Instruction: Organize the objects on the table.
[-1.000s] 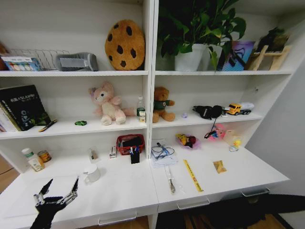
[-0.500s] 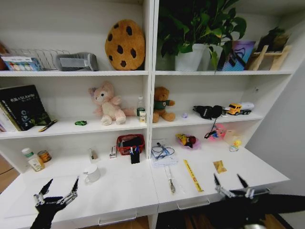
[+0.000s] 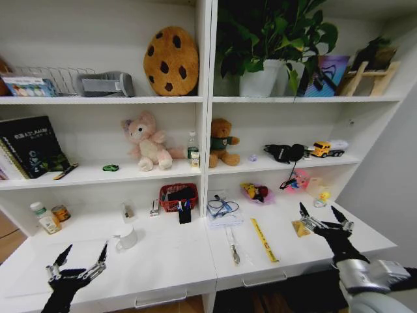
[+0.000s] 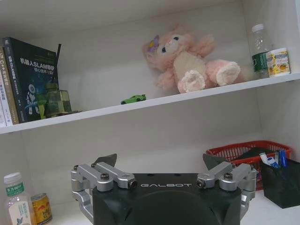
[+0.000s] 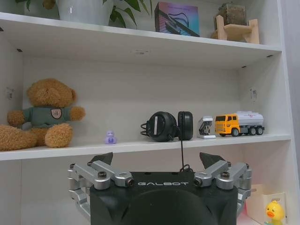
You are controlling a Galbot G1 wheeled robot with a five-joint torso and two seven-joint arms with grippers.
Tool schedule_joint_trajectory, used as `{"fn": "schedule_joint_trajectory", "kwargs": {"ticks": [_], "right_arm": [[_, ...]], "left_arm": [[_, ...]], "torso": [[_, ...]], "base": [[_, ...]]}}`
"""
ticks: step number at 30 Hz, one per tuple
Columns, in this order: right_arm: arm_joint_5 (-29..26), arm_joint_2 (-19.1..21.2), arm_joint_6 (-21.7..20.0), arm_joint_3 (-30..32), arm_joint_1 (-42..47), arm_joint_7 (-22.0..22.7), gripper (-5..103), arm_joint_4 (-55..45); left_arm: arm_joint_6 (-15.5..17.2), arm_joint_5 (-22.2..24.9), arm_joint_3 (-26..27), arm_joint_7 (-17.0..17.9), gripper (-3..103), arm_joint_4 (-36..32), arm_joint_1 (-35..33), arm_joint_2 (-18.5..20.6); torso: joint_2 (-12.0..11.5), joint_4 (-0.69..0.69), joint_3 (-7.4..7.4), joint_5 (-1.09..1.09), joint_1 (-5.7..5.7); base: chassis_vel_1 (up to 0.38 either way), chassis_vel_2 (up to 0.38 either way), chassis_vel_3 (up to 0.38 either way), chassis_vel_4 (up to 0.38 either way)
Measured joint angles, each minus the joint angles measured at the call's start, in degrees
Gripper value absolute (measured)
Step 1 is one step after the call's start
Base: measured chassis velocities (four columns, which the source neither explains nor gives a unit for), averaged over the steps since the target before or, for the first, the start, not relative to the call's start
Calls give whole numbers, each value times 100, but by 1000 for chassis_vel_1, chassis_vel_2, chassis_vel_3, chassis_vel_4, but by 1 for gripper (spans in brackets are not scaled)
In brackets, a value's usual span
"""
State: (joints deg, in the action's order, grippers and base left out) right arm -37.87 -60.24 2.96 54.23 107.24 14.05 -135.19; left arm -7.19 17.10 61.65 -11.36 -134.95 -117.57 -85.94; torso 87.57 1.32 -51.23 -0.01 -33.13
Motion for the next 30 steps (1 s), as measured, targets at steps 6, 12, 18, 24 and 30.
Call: {"fn": "schedule_joint_trajectory", "kwargs": {"ticks": [6,12,18,24,30], "right_arm": [[143,-35,75,-161,-96,-2,100,78],[234,-23,130,-319,-165,-52,100,199],[309,53,176,-497,-330,-341,100,381],[244,326,-95,-683,-791,-807,100,959],[-276,806,-877,-871,-1655,-1089,100,2113]], "left_arm": [[0,0,0,0,100,0,0,0],[0,0,0,0,100,0,0,0],[0,0,-1,0,100,0,0,0],[0,0,-1,-1,100,0,0,0],[0,0,0,-1,100,0,0,1]], "torso": [[0,-1,0,0,0],[0,0,0,1,-1],[0,0,0,2,-1],[0,0,0,4,0],[0,-2,0,-1,0]], "base": [[-82,-86,86,97],[-199,-182,177,195],[-244,-224,250,260],[-123,-144,145,114],[31,55,-29,-29]]}}
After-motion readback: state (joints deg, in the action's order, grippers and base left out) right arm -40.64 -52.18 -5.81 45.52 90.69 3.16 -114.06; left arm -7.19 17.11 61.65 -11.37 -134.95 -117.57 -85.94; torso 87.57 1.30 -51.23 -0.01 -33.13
